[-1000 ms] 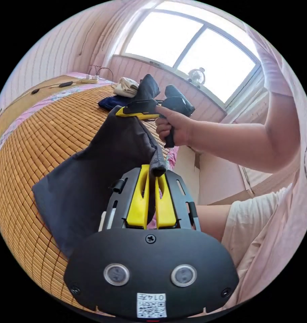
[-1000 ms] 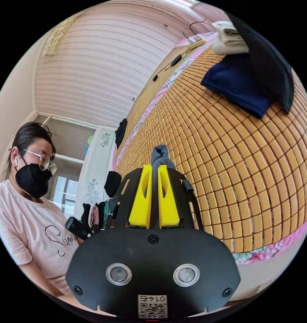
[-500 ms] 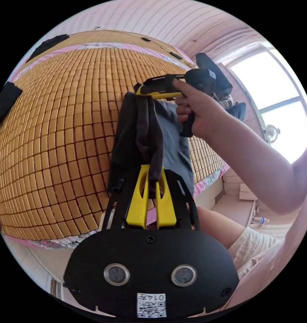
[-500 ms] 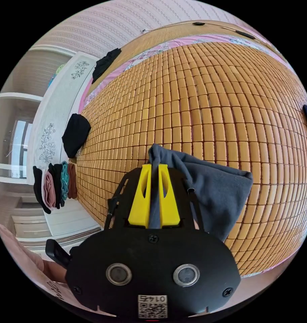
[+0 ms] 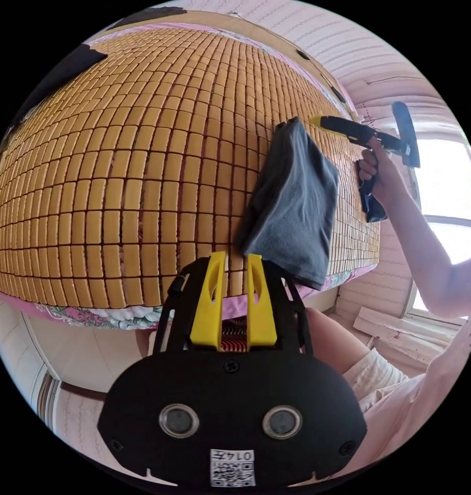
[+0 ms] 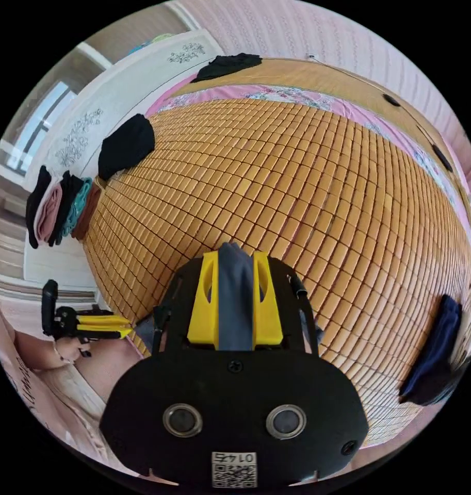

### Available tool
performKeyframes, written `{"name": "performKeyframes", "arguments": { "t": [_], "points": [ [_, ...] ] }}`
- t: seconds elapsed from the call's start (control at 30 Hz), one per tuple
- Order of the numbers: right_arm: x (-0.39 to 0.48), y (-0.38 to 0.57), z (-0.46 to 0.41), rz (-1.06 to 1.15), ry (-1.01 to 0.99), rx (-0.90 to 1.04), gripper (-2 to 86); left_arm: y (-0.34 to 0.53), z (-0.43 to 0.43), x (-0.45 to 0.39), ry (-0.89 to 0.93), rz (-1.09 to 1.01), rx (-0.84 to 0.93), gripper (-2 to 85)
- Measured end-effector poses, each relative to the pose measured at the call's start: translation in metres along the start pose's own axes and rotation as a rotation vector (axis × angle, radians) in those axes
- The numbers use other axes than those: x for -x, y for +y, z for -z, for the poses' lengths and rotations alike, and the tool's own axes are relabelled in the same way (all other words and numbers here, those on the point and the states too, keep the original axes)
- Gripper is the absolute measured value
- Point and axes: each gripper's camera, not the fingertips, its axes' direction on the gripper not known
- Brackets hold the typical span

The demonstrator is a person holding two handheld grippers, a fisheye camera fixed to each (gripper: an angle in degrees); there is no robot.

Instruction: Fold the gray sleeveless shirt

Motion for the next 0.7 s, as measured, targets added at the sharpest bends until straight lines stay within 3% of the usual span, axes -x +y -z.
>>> {"name": "performKeyframes", "arguments": {
  "t": [0.1, 0.23, 0.47, 0.7],
  "points": [
    [0.012, -0.020, -0.039, 0.135, 0.029, 0.089, 15.4, -0.006, 0.010, -0.013, 0.019, -0.076, -0.061, 10.8],
    [0.027, -0.039, -0.086, 0.202, 0.007, 0.205, 13.5, -0.021, -0.007, -0.024, 0.032, -0.075, 0.002, 12.0],
    [0.031, -0.051, -0.101, 0.160, -0.114, 0.128, 6.2, -0.018, 0.001, -0.044, -0.117, -0.100, -0.006, 6.2],
    [0.036, -0.043, -0.064, 0.181, -0.234, -0.020, 5.6, -0.006, 0.024, -0.047, -0.084, -0.137, -0.033, 3.7]
  ]
}}
